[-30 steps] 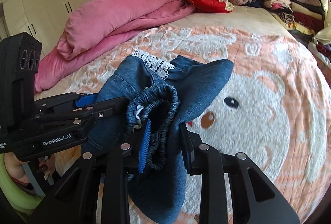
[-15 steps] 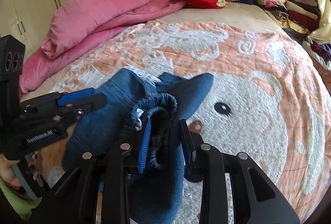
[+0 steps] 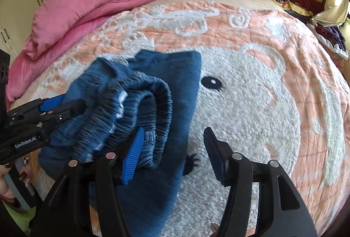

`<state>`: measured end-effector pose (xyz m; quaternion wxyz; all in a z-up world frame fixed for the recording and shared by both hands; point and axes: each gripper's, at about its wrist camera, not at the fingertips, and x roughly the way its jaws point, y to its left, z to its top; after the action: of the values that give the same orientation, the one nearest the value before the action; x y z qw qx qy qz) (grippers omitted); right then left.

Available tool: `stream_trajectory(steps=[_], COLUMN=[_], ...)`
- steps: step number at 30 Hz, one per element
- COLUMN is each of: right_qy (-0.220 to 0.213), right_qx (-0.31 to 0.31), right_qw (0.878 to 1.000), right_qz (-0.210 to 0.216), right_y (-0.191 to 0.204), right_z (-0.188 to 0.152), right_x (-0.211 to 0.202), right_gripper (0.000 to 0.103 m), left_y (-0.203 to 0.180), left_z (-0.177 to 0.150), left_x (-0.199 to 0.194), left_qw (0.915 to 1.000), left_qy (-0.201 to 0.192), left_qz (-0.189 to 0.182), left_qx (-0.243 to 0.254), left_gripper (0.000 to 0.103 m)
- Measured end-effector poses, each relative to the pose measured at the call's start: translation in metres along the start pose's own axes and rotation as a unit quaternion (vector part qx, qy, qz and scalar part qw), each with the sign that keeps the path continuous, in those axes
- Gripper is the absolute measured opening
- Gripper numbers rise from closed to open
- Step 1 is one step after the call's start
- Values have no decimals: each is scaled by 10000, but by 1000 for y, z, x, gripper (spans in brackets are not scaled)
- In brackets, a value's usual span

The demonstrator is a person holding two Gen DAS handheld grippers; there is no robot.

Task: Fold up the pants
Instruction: 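Fold the lifted end over onto the bundle and open both tools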

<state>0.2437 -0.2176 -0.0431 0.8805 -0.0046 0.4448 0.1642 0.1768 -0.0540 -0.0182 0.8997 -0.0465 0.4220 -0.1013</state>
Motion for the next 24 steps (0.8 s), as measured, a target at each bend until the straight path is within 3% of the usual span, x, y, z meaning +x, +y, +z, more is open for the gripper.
stream_trajectory(steps=[5,11,17,19,24], right_qy=[20,-189,-571,-669,-861], right_qx=[162,320,275,324,373], right_qw=[9999,9992,9980,9972,9956], right_qz=[52,170,25,-8,-22], right_y=[-4,-3,5,5,6], right_z=[-4,-8,-17,-20,-31], right_x=[1,-18,-51,-62,-88], right_gripper=[58,76,96,97,98], left_y=[0,-3,-7,-8,-5], left_z=[-4,-7,-10,-14,-22], left_x=[5,-5,-30,-42,-66], left_qw=[10000,10000,9998,9994,9986], left_qy=[66,22,-199,-312,-498], left_qz=[28,-14,17,70,137], left_qx=[11,-2,51,87,100], left_gripper=[45,53,72,83,93])
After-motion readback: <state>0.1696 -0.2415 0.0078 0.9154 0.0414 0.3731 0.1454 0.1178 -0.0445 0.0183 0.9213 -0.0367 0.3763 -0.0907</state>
